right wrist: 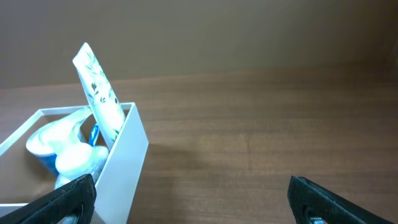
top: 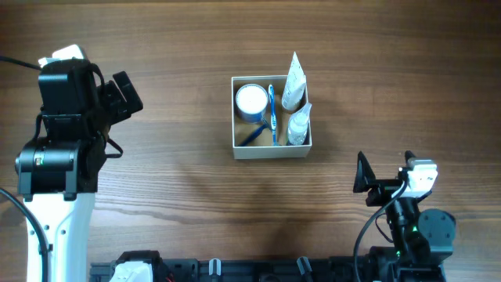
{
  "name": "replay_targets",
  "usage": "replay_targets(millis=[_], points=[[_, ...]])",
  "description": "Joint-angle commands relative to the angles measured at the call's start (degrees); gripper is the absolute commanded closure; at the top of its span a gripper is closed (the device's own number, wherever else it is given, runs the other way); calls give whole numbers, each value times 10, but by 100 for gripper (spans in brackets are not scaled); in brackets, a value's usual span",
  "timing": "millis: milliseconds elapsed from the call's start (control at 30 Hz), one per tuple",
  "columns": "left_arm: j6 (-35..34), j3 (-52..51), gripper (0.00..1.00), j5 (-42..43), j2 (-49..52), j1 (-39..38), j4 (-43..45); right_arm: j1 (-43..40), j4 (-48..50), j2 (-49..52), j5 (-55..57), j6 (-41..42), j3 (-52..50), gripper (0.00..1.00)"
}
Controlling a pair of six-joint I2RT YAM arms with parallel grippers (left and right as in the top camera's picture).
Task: Pack container
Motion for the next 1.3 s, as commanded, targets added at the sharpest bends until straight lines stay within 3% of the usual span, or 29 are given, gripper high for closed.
replay_targets(millis=[0, 200, 767, 1067, 1267], points=[[-7, 3, 0, 1, 0, 3, 1, 2, 15, -18, -13, 9, -29, 0], [-7, 3, 0, 1, 0, 3, 1, 2, 17, -19, -13, 55, -47, 0], [-7, 3, 0, 1, 0, 3, 1, 2, -110, -19, -13, 48, -47, 0], [-7, 3, 0, 1, 0, 4, 1, 2, -128, -19, -13, 48, -47, 0], [-7, -33, 0, 1, -70, 7, -8, 2, -128, -19, -13, 48, -47, 0]])
